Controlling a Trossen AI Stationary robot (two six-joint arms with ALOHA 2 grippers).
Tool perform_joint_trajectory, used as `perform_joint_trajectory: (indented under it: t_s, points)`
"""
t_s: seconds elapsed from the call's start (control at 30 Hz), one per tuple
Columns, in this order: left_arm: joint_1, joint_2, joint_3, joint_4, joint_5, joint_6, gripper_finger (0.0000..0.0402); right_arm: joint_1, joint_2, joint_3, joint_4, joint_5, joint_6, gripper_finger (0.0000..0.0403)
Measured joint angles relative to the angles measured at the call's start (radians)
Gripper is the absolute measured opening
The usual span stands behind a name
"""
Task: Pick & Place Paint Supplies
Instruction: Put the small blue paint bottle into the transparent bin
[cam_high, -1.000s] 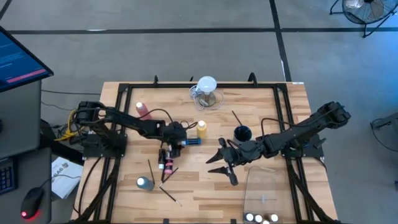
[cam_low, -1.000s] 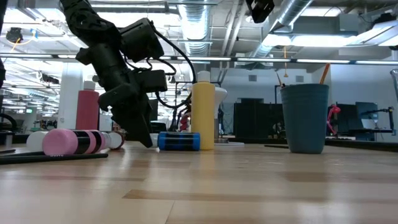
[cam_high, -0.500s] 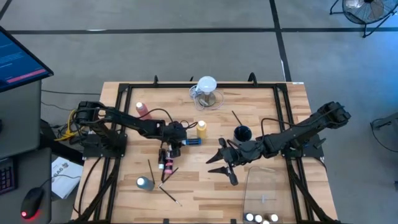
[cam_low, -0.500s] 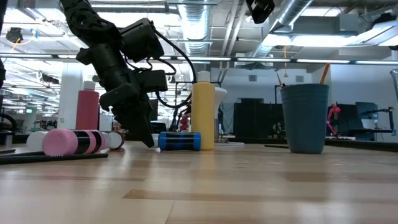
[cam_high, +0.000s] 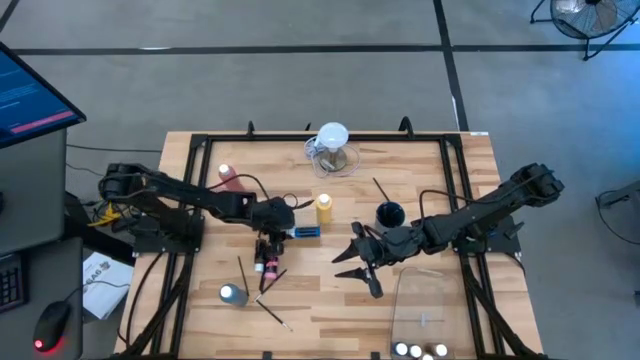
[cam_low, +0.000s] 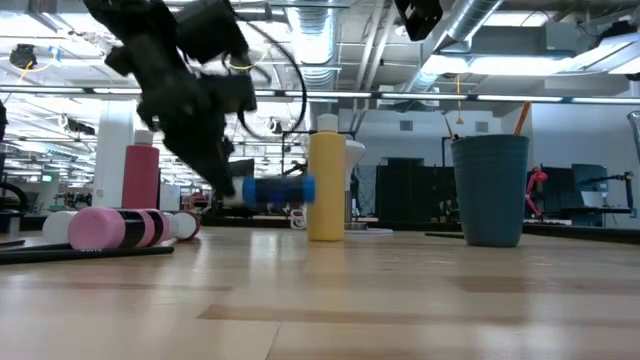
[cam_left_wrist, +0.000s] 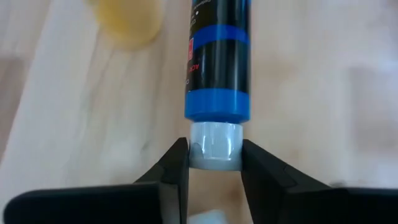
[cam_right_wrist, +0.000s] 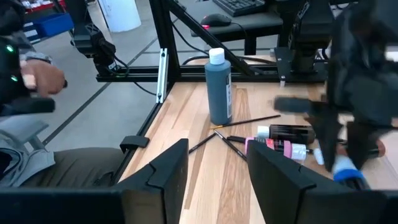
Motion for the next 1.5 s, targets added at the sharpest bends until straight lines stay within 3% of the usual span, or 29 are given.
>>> perform_joint_trajectory:
  t_s: [0.23, 0.4, 0.53, 0.77, 0.93, 1.2, 1.5]
  points:
    - [-0.112, -0.12, 0.001, -0.023, 0.003, -0.065, 0.0087, 0.0, 0.032, 0.0, 0.039, -0.001, 0.0, 0.0153]
    - [-0.19, -0.125, 0.001, -0.014, 0.011, -0.118, 0.0086, -0.006, 0.107, 0.03, 0.09, -0.042, 0.0, 0.0154]
    - [-0.224, -0.109, 0.001, -0.022, 0.008, -0.143, 0.0086, -0.04, 0.201, 0.096, 0.026, -0.101, 0.05, 0.0158]
    - [-0.235, -0.079, 0.001, -0.001, 0.002, -0.154, 0.0086, -0.075, 0.342, 0.261, -0.199, -0.165, 0.078, 0.0159]
    - [-0.237, -0.028, 0.0, -0.002, 0.0, -0.156, 0.0086, -0.095, 0.353, 0.342, -0.344, -0.173, 0.104, 0.0153]
    - [-0.239, 0.059, 0.001, 0.138, 0.051, -0.151, 0.0086, -0.083, 0.392, 0.342, -0.334, -0.16, 0.121, 0.0157]
    - [-0.239, 0.069, 0.001, 0.198, 0.054, -0.138, 0.0083, -0.098, 0.422, 0.342, -0.312, -0.154, 0.162, 0.0204]
